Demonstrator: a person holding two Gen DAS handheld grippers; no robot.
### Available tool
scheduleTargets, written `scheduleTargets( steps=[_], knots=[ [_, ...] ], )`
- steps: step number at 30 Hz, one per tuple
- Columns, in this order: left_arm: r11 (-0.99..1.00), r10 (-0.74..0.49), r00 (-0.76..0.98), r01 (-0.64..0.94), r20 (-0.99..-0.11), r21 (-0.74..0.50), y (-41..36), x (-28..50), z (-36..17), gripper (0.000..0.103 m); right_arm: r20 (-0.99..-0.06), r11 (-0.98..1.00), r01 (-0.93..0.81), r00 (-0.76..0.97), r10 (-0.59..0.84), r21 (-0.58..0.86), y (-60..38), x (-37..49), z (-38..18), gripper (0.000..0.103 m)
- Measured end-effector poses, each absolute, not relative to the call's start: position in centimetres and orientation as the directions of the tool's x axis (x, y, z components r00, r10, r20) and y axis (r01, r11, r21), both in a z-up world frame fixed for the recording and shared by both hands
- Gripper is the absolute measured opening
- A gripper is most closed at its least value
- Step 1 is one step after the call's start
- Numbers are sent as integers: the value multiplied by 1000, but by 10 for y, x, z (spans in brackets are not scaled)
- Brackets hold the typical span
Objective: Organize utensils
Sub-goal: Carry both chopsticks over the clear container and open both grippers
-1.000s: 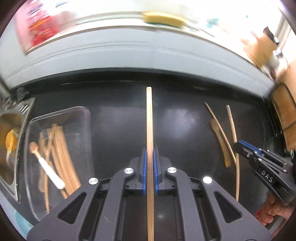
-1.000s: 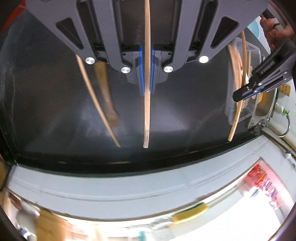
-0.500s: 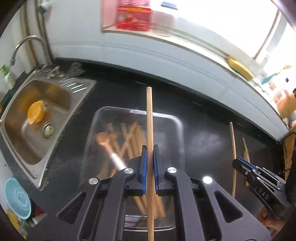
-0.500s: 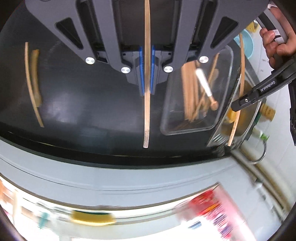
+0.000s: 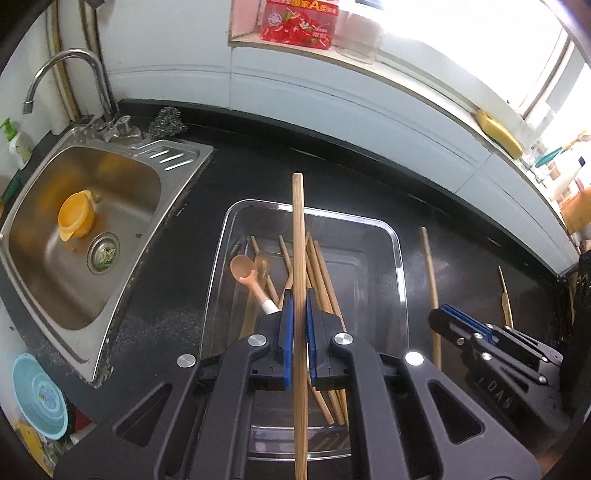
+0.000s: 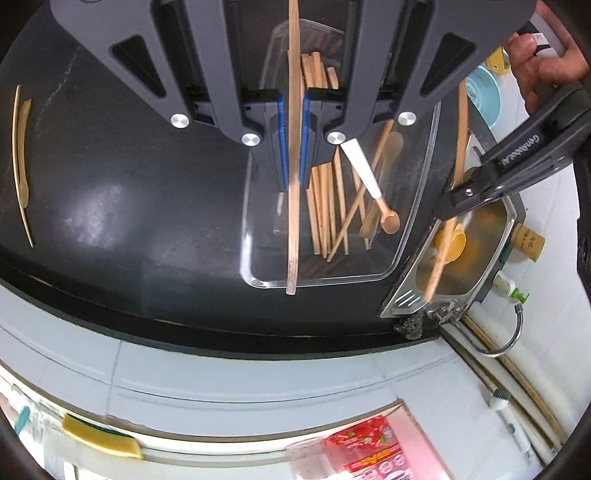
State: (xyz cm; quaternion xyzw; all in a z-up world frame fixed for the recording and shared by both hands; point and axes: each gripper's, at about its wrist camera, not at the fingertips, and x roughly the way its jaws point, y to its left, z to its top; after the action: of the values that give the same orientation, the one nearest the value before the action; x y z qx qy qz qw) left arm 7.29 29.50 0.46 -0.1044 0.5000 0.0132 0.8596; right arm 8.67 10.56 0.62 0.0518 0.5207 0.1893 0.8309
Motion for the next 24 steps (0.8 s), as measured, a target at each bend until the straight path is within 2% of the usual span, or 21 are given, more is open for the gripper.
scheduleTargets(
  steps=[24],
  knots=[
    [975,-126,441,-110,-889,-192,316,105,-32,6,-874,942,-211,362,325,262,140,109,-13,7]
  ],
)
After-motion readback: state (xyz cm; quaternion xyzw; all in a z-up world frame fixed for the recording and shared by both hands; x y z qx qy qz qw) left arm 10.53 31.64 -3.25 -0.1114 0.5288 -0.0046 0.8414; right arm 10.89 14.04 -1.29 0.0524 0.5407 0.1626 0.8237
